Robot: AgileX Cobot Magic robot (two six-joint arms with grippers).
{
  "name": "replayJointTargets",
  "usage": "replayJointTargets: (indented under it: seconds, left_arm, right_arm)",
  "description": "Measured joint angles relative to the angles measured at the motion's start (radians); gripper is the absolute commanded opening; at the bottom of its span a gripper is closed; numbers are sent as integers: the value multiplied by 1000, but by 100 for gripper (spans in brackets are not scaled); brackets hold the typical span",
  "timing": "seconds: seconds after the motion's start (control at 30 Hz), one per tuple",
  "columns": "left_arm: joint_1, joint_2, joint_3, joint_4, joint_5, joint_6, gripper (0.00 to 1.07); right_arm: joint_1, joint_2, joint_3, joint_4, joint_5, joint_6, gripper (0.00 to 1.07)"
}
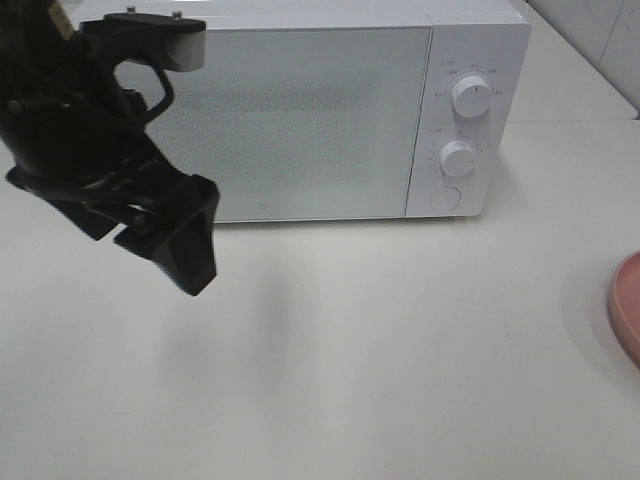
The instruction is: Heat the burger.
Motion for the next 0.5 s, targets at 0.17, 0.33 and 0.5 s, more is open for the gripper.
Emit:
replayJointTargets:
  seconds: [0.17, 0.33, 0.5]
  left_arm:
    - [106, -78, 78, -9, 36, -11, 101]
    - [178, -159, 164, -9, 36, -15, 101]
    - [306, -275, 277, 27, 39, -18, 101]
  right_arm:
    - [0, 0, 0, 0, 0, 0, 98]
    - [0, 0, 0, 0, 0, 0, 98]
    - [0, 0, 0, 0, 0, 0, 98]
